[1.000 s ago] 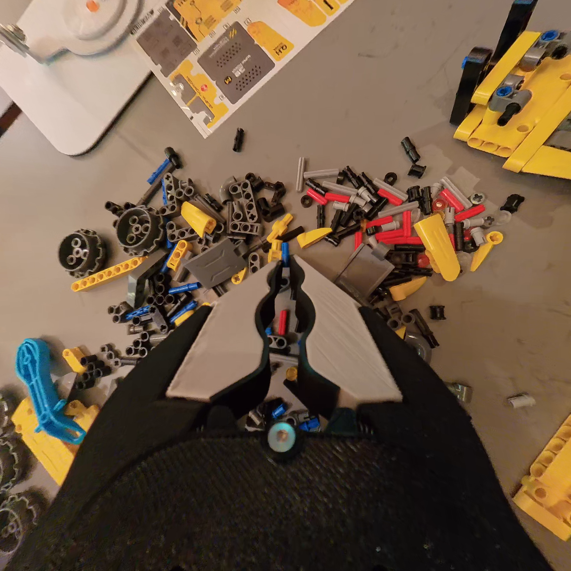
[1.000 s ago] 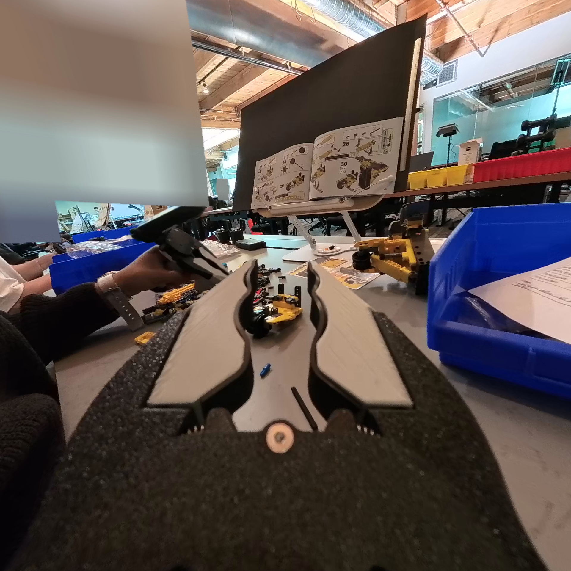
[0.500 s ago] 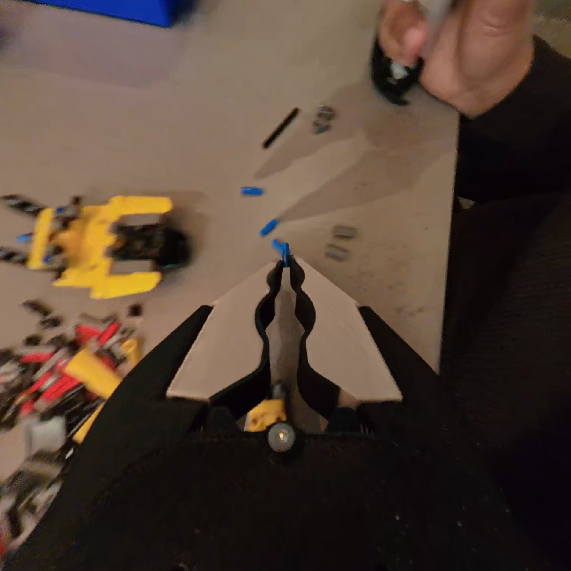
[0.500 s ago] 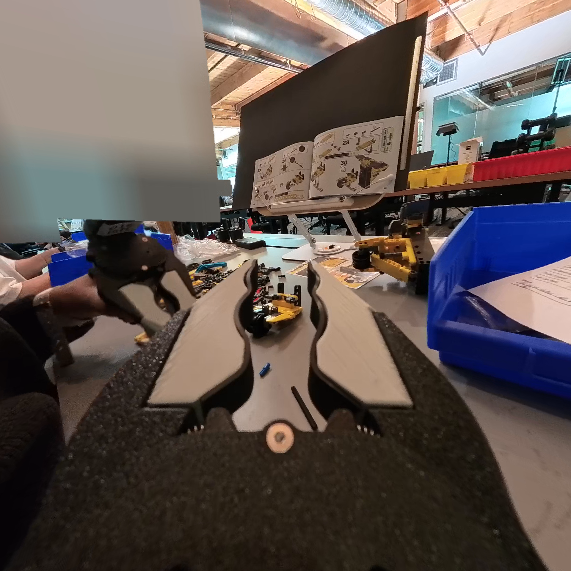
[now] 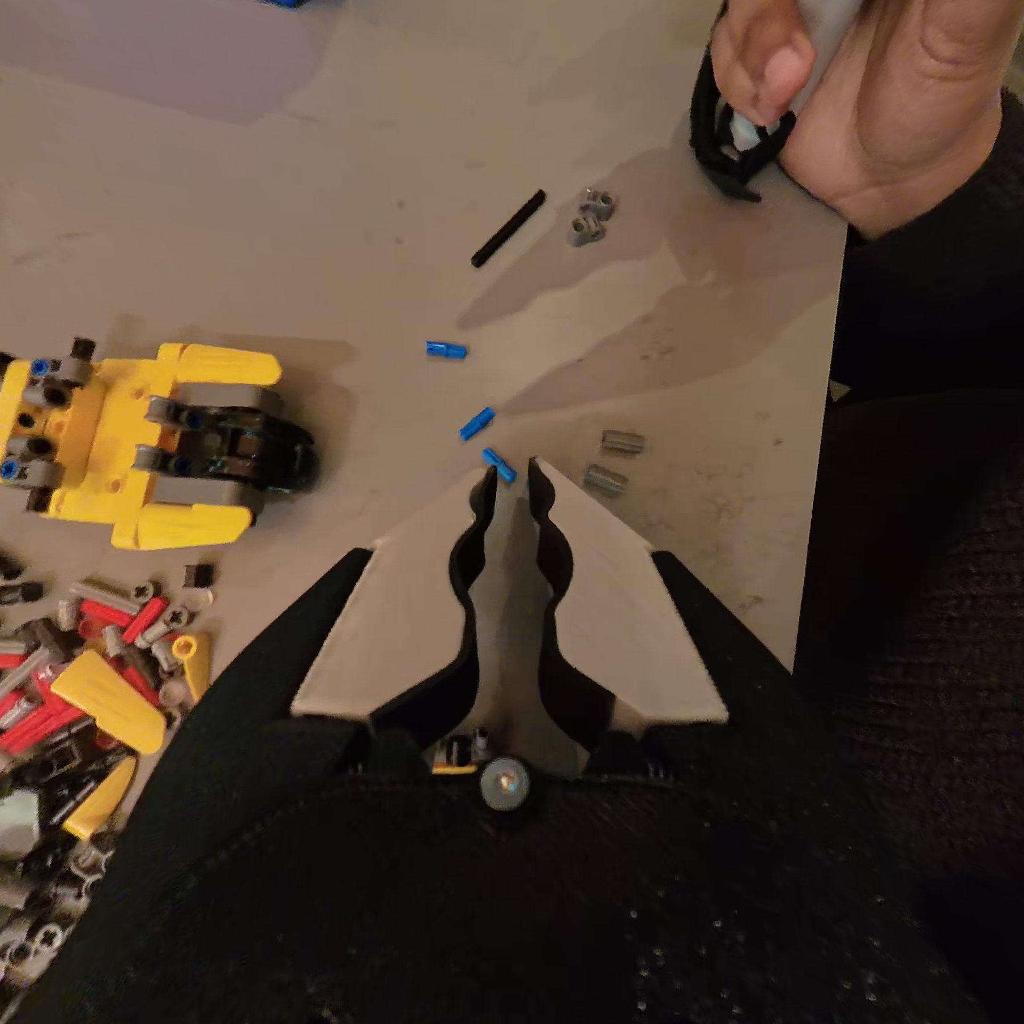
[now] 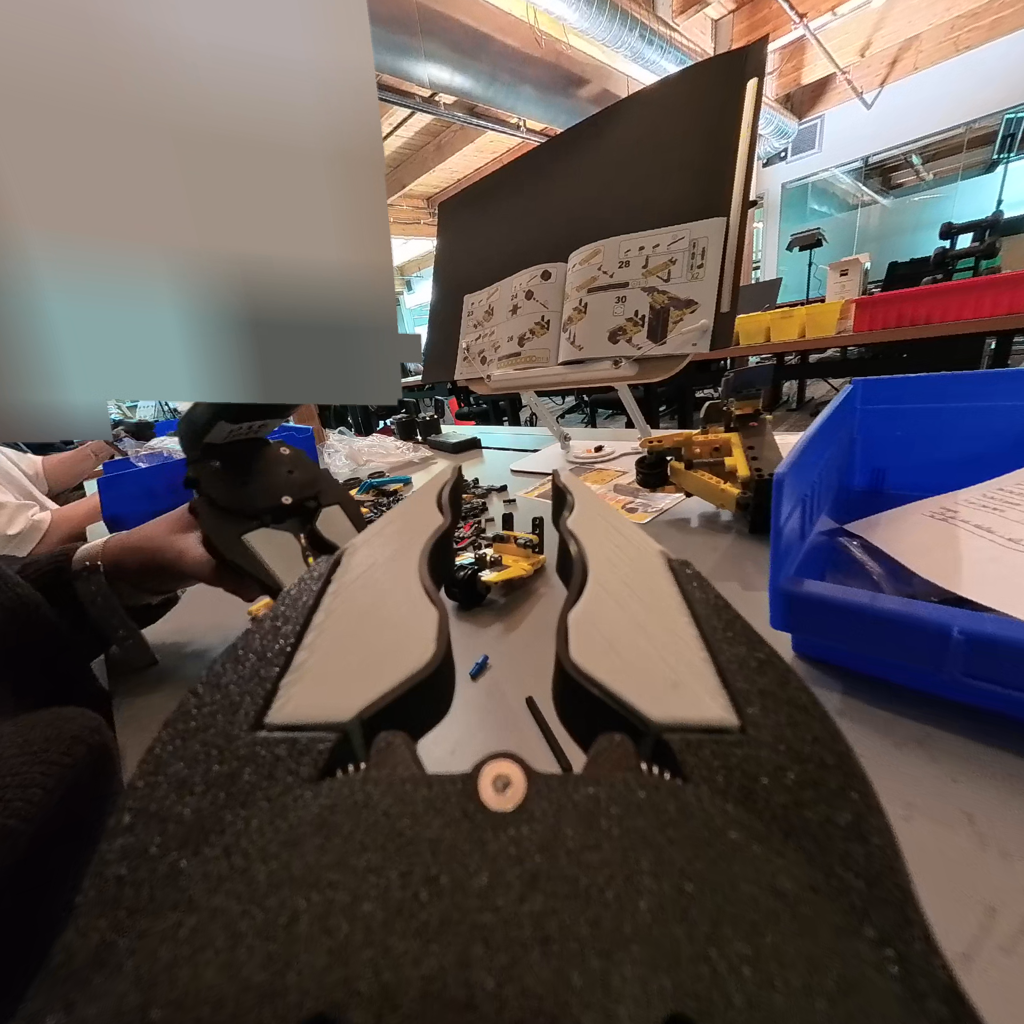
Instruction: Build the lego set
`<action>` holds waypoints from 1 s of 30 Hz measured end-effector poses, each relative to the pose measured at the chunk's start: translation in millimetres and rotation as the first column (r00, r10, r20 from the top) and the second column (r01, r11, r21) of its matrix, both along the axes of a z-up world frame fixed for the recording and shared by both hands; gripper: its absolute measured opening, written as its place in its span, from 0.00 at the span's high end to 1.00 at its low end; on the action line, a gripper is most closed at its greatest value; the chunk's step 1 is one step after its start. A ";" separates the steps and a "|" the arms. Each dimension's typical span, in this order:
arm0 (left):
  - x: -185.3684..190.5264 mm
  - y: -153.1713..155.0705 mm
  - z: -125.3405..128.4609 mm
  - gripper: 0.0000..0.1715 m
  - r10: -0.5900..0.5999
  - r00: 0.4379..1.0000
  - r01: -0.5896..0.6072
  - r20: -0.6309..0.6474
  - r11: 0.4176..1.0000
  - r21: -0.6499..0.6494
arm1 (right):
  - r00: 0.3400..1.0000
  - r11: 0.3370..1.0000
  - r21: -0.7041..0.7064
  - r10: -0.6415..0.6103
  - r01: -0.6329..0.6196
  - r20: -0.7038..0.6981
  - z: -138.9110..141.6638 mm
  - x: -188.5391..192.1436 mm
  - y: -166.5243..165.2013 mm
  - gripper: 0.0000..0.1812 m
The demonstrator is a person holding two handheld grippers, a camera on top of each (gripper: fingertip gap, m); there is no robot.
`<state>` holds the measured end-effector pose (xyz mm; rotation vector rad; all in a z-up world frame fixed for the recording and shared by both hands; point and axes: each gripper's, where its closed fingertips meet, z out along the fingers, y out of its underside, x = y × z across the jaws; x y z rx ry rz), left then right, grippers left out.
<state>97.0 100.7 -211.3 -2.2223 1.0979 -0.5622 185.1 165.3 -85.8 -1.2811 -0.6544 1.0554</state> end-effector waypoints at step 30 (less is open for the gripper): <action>-26.4 28.2 127.4 1.00 0.324 0.253 -0.018 0.912 0.944 -0.330 | 0.983 0.992 0.124 -0.026 0.004 0.180 -8.3 -61.5 -38.0 0.80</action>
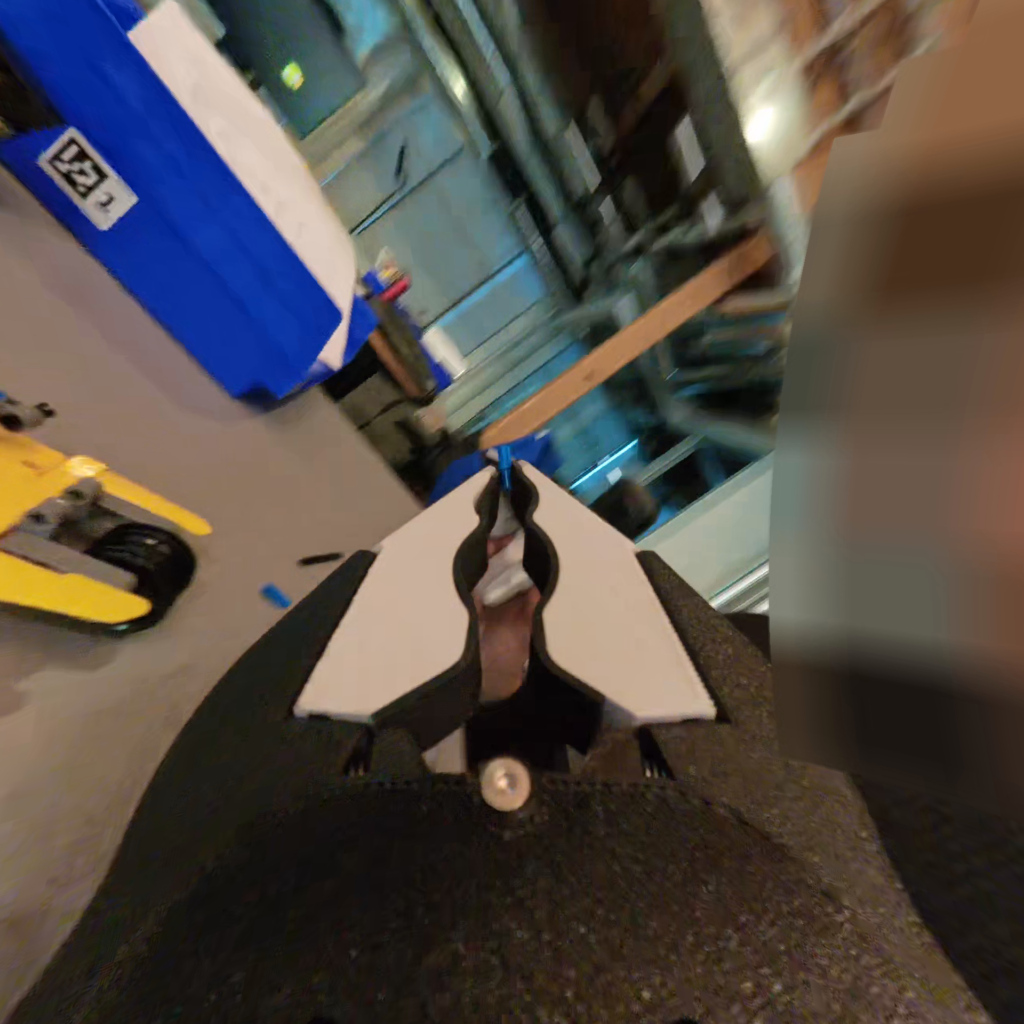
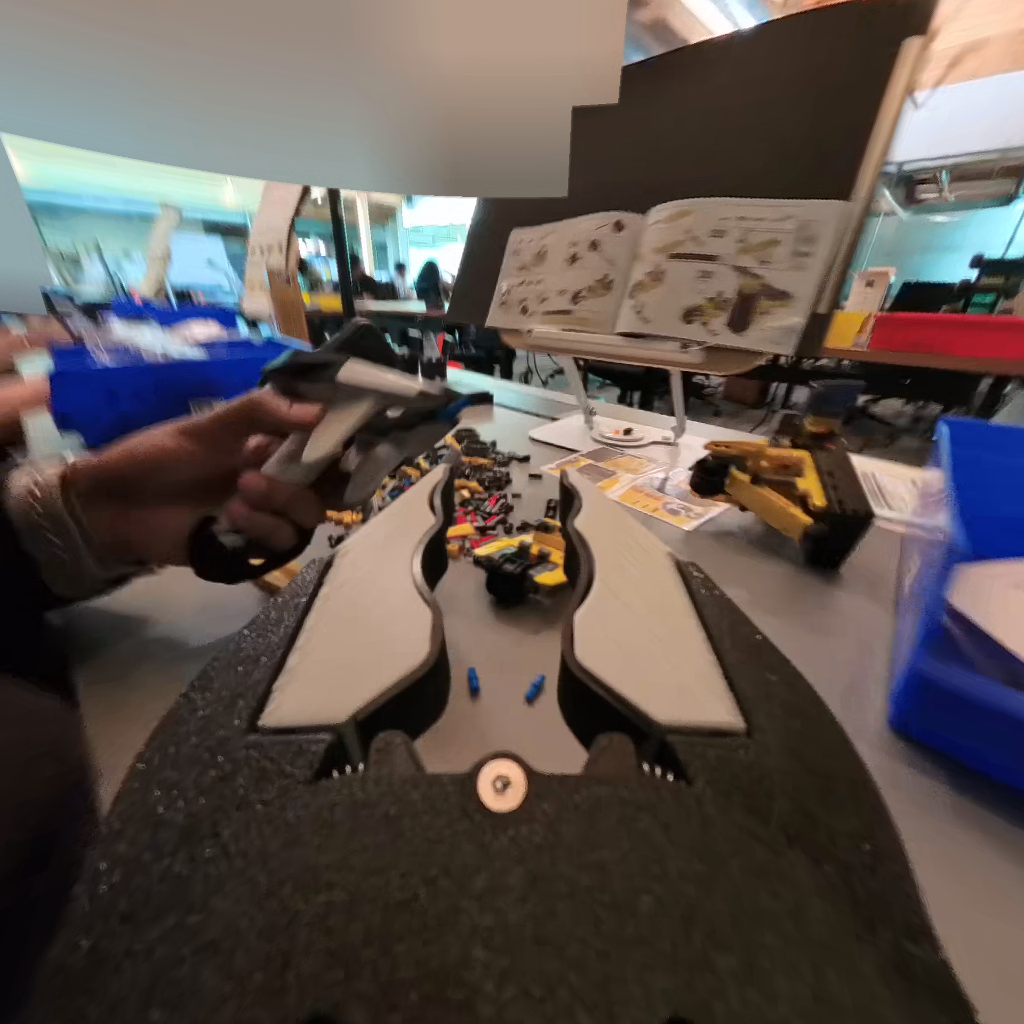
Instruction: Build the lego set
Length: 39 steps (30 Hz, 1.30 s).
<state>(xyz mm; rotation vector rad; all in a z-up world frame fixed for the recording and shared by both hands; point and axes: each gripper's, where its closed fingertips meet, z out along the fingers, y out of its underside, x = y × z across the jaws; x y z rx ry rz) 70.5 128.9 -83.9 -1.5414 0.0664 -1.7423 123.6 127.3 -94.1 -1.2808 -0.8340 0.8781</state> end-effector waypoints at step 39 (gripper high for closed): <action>17.2 -39.5 4.4 1.00 -0.186 0.970 0.190 0.154 0.982 -0.010 | 0.979 0.972 0.120 0.195 -0.200 0.054 18.2 -31.7 -39.6 0.96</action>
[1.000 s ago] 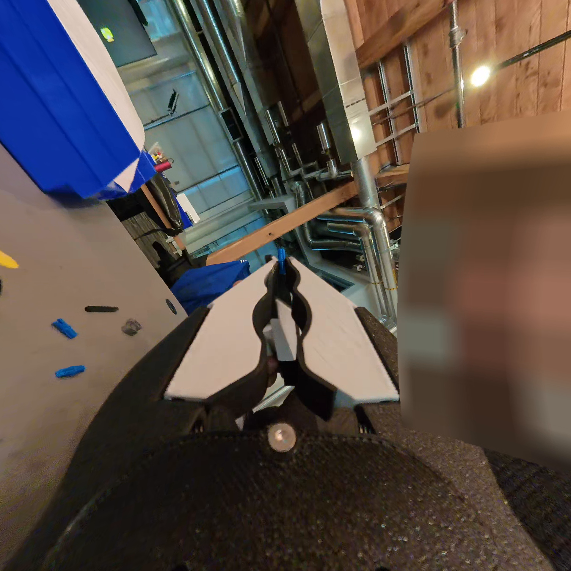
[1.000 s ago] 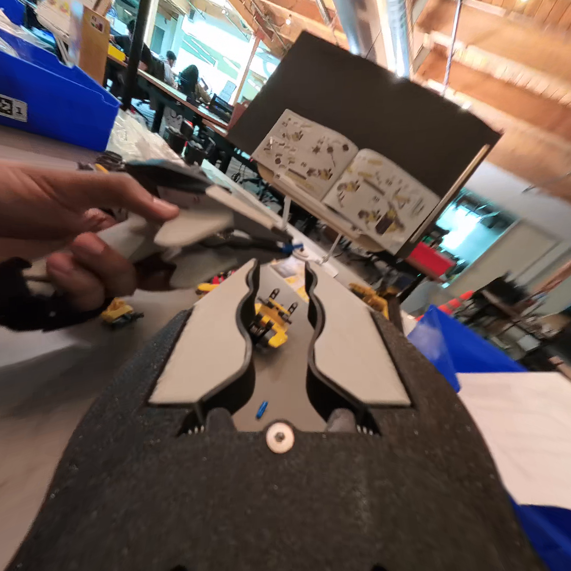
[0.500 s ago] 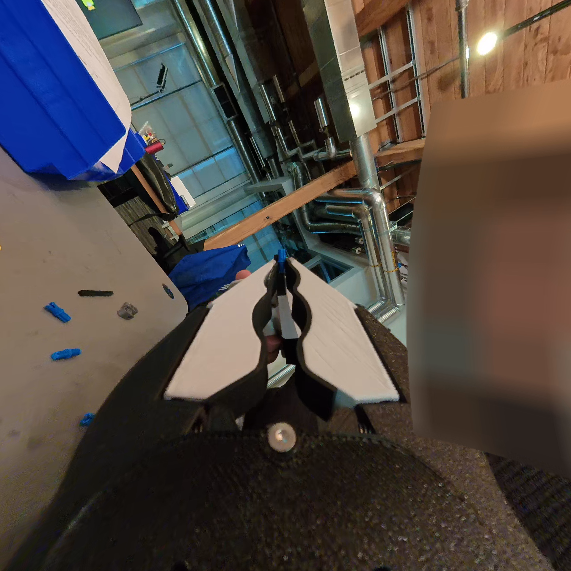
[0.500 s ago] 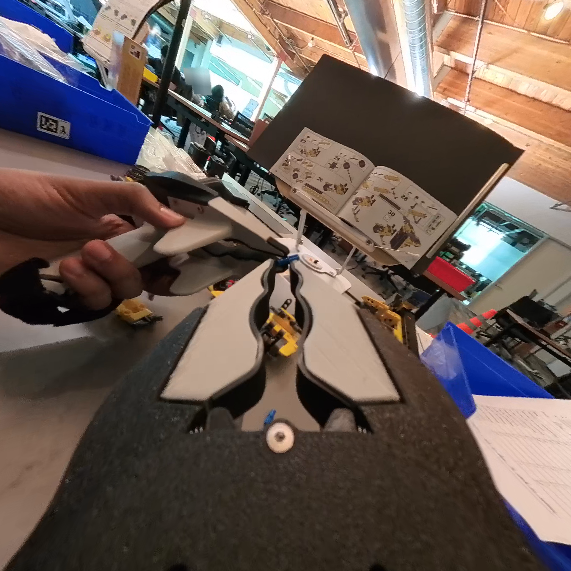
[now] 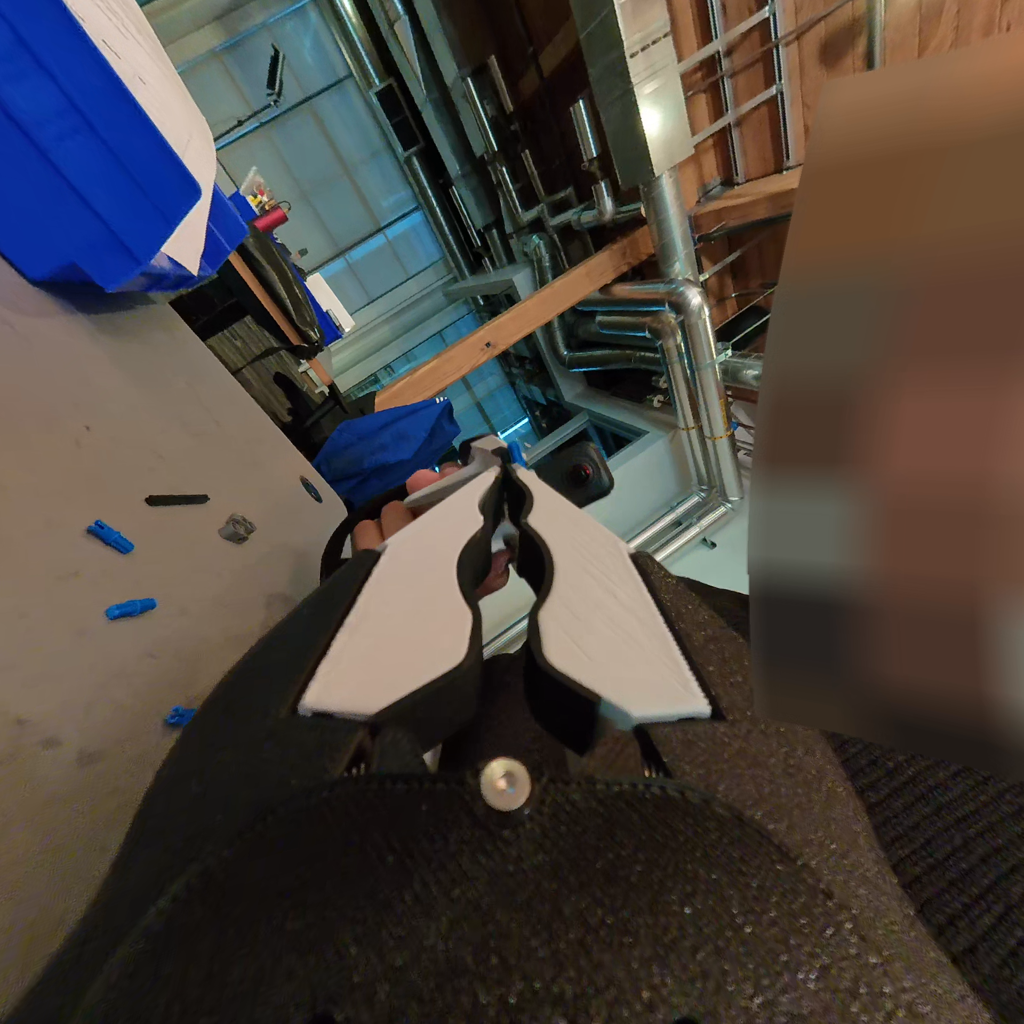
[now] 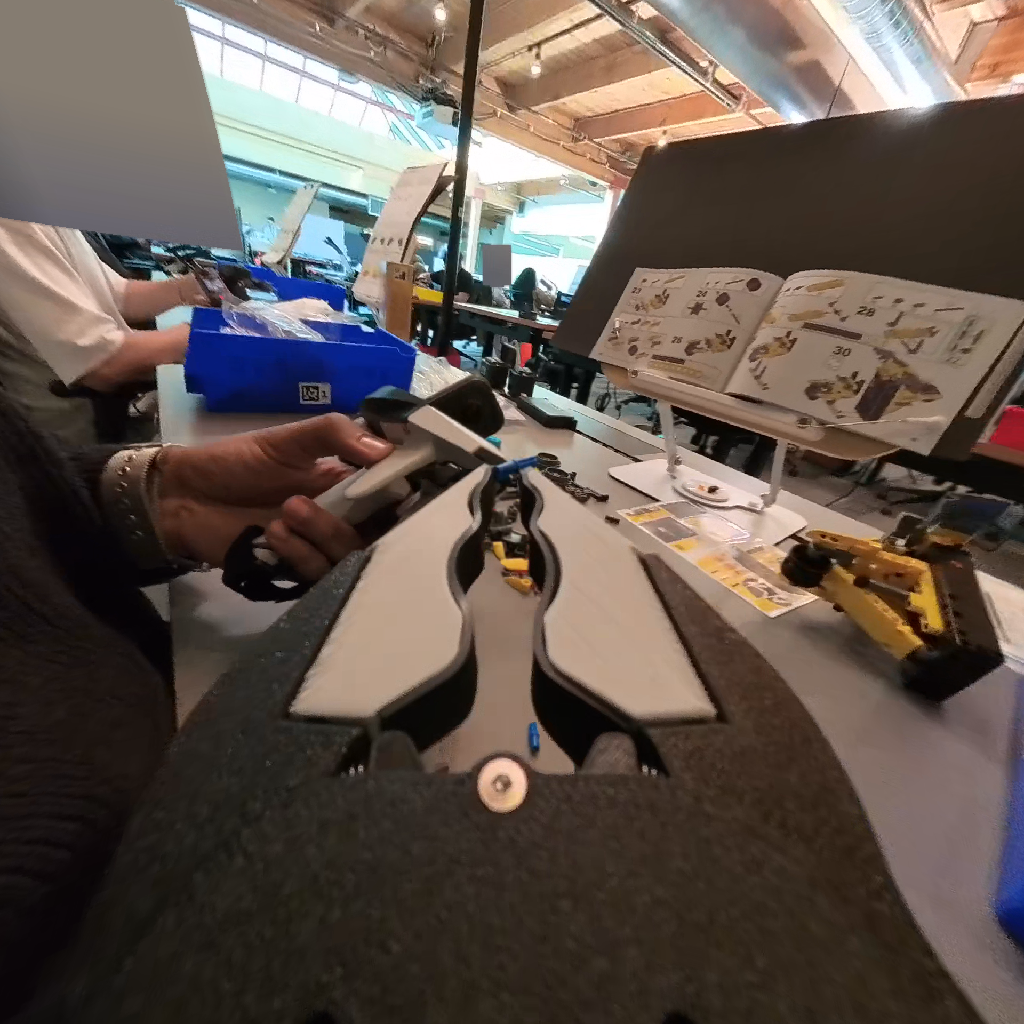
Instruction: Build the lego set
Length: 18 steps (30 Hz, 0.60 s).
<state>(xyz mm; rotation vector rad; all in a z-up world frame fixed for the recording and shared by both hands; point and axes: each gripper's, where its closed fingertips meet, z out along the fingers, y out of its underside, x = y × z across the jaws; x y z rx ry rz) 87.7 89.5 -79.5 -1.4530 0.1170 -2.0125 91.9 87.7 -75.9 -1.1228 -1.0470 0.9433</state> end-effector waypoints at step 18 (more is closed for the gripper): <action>14.1 -3.7 -11.4 1.00 -0.042 0.994 0.041 -0.104 0.999 -0.007 | 0.984 0.990 0.142 -0.017 -0.009 0.178 -19.2 -0.1 -8.0 0.96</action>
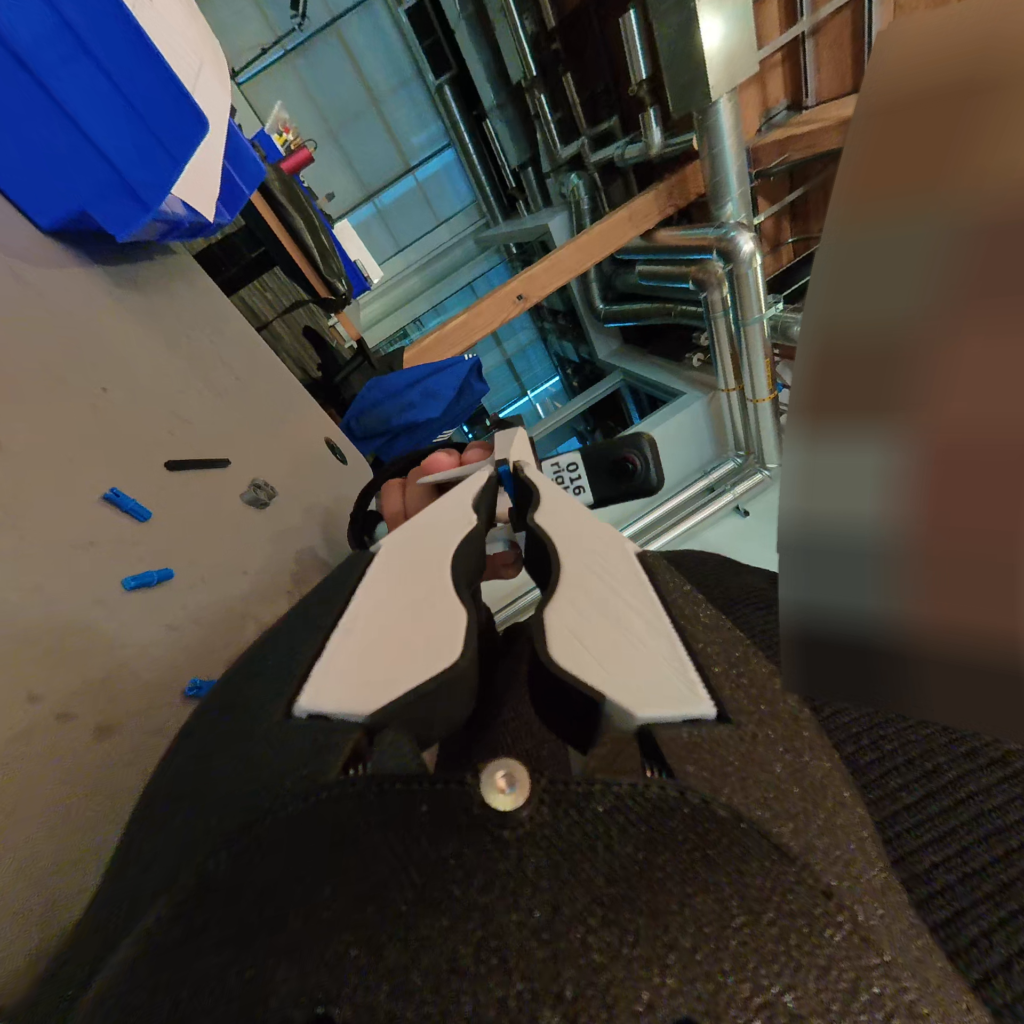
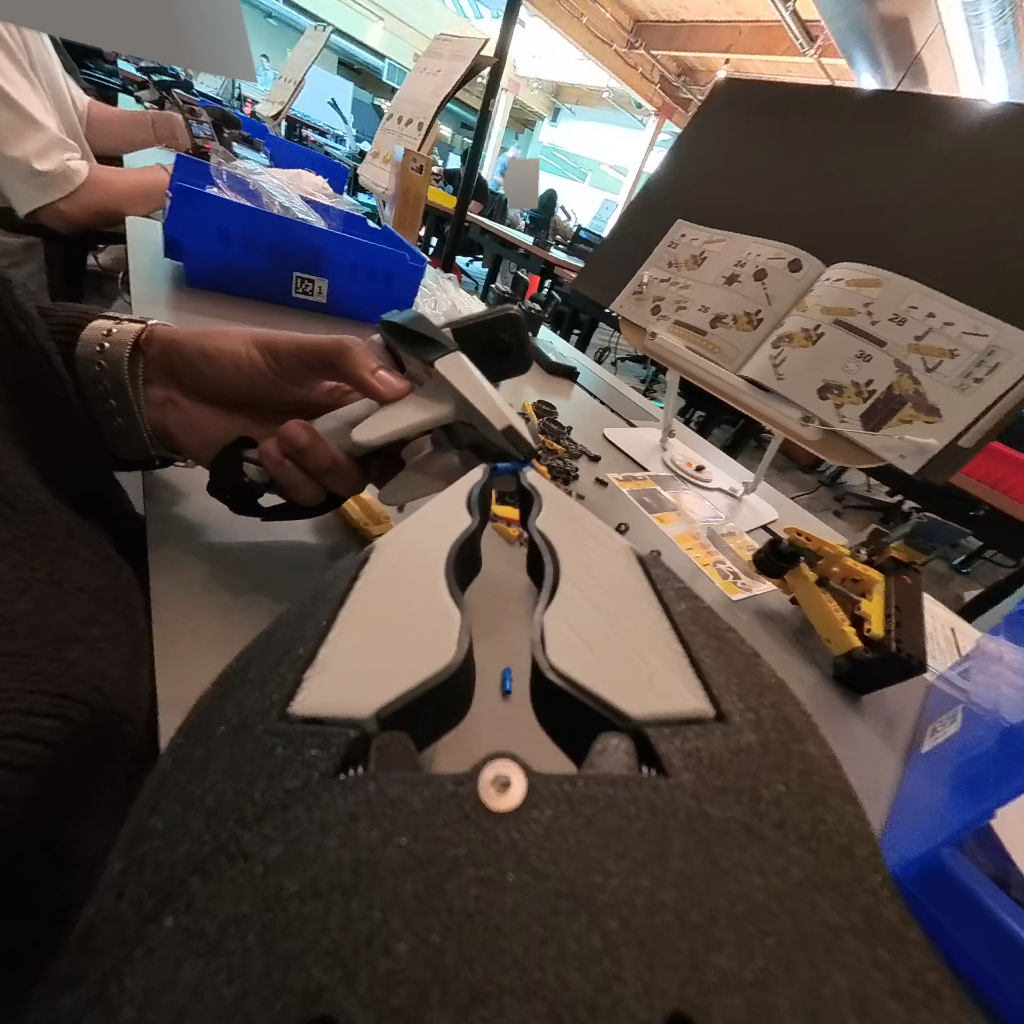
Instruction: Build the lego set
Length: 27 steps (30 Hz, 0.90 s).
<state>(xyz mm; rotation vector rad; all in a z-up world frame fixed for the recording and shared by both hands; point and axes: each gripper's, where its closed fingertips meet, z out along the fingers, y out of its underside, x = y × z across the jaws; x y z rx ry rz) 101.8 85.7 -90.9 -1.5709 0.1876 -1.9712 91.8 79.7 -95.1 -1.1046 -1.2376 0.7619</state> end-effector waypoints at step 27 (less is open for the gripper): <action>-12.2 8.6 10.2 1.00 0.087 0.988 -0.082 0.125 0.996 -0.037 | 0.946 0.870 0.373 -0.311 0.322 -0.091 14.0 -5.8 13.4 0.95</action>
